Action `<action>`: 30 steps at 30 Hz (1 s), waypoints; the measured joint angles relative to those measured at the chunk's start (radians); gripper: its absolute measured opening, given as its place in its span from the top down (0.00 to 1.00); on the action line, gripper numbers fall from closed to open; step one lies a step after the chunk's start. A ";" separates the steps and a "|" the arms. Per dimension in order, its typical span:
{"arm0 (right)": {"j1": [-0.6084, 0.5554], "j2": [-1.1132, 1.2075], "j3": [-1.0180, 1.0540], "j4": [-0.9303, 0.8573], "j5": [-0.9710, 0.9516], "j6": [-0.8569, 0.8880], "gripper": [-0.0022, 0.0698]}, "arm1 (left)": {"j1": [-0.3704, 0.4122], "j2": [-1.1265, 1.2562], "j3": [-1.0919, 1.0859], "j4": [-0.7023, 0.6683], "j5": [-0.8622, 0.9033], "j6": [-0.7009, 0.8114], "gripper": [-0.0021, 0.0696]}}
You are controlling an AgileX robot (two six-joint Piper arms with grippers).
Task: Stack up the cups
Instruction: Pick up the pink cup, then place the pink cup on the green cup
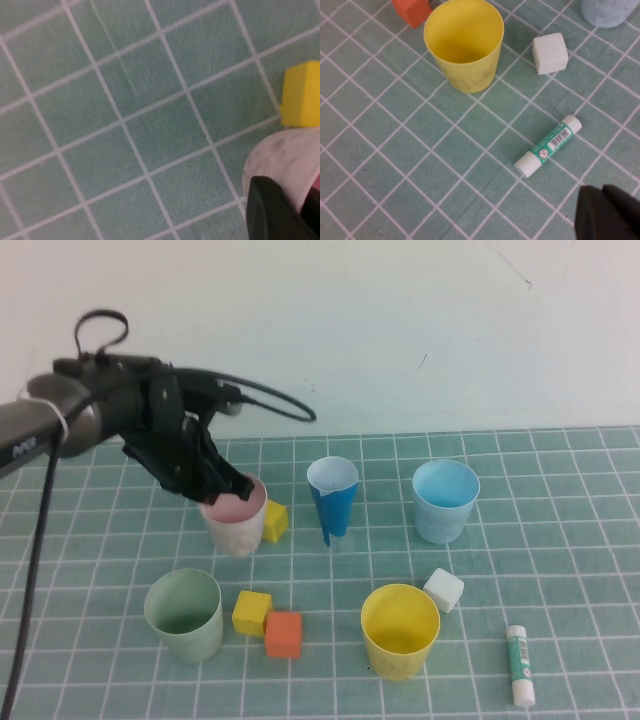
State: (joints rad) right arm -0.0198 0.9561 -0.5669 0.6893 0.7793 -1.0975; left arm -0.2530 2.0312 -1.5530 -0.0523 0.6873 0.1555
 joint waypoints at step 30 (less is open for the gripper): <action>0.000 0.000 0.000 0.027 -0.023 -0.049 0.97 | 0.005 -0.482 0.434 -0.060 0.126 -0.031 0.96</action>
State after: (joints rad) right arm -0.0198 0.9561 -0.5669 0.7161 0.7567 -1.1468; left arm -0.2478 1.5492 -1.1192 -0.1120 0.8132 0.1245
